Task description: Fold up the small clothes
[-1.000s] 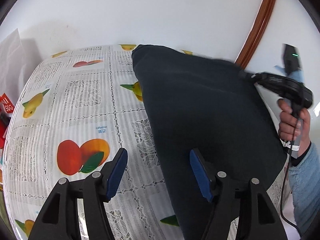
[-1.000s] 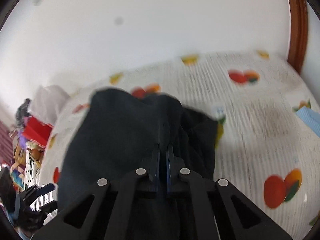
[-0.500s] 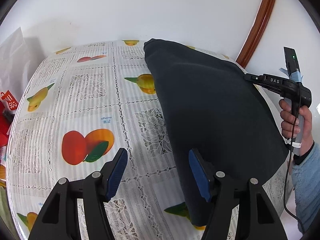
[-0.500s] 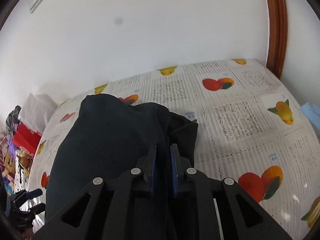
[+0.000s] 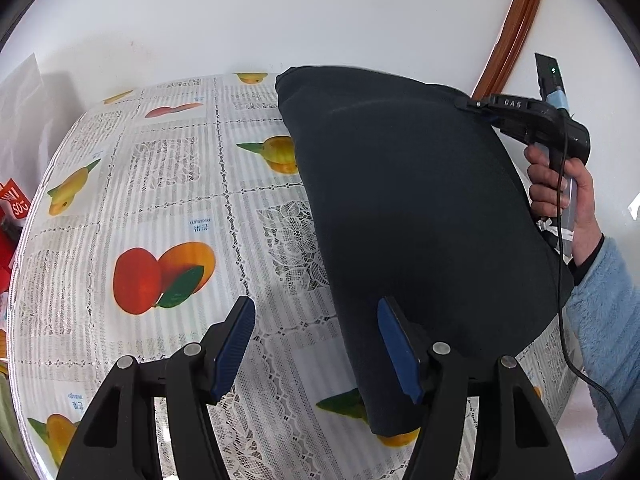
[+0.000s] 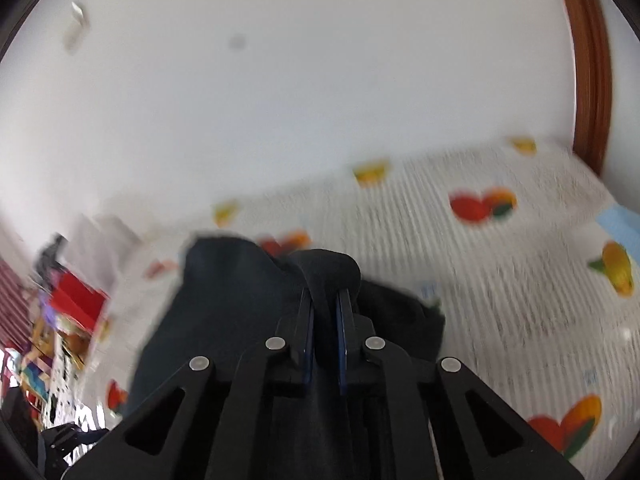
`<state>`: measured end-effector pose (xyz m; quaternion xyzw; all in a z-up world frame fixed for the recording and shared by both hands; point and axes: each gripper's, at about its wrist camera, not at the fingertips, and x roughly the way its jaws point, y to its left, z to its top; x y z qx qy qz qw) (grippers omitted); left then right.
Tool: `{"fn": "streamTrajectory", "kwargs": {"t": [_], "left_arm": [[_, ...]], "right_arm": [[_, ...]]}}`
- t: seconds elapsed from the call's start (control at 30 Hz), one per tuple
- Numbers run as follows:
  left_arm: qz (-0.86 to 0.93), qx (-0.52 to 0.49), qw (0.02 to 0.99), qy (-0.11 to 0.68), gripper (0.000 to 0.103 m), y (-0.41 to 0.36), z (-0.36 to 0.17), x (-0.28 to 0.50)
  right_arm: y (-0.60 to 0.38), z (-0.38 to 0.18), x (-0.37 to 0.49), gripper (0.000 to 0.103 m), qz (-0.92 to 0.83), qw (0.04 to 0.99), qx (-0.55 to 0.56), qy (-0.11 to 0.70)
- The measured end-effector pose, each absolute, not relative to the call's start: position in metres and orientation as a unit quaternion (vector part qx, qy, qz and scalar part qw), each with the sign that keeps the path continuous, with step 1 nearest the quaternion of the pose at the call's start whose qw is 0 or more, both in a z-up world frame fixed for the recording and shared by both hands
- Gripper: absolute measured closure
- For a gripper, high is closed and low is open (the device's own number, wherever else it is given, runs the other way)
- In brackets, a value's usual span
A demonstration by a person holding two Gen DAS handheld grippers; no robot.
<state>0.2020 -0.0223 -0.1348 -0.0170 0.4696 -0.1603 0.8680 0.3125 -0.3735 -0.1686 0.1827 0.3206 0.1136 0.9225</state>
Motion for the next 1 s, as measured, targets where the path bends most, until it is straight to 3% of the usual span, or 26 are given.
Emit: {"fn": "streamTrajectory", "kwargs": {"t": [0.13, 0.3, 0.5, 0.57, 0.6, 0.73, 0.87, 1.0], "left_arm": [[-0.156, -0.005, 0.871, 0.466, 0.041, -0.025, -0.133, 0.201], [-0.148, 0.005, 0.875, 0.460, 0.041, -0.025, -0.130, 0.195], [-0.185, -0.057, 0.858, 0.475, 0.041, -0.021, -0.126, 0.188], [-0.171, -0.033, 0.862, 0.477, 0.040, -0.030, -0.130, 0.186], [-0.157, -0.014, 0.864, 0.478, 0.038, -0.034, -0.133, 0.185], [-0.149, -0.014, 0.864, 0.480, 0.038, -0.038, -0.136, 0.181], [-0.137, 0.002, 0.867, 0.478, 0.039, -0.043, -0.131, 0.177], [-0.126, 0.023, 0.872, 0.473, 0.040, -0.047, -0.127, 0.170]], "right_arm": [[-0.374, -0.192, 0.327, 0.089, 0.085, 0.896, 0.168, 0.403], [-0.387, -0.174, 0.286, 0.074, 0.076, 0.904, 0.173, 0.384], [-0.386, -0.186, 0.238, 0.071, 0.104, 0.890, 0.177, 0.406], [-0.384, -0.199, 0.234, 0.075, 0.099, 0.886, 0.179, 0.415], [-0.384, -0.203, 0.233, 0.099, 0.109, 0.884, 0.189, 0.412], [-0.403, -0.183, 0.209, 0.100, 0.142, 0.913, 0.222, 0.311], [-0.396, -0.202, 0.219, 0.100, 0.103, 0.899, 0.207, 0.371], [-0.385, -0.192, 0.197, 0.099, 0.066, 0.914, 0.157, 0.367]]}}
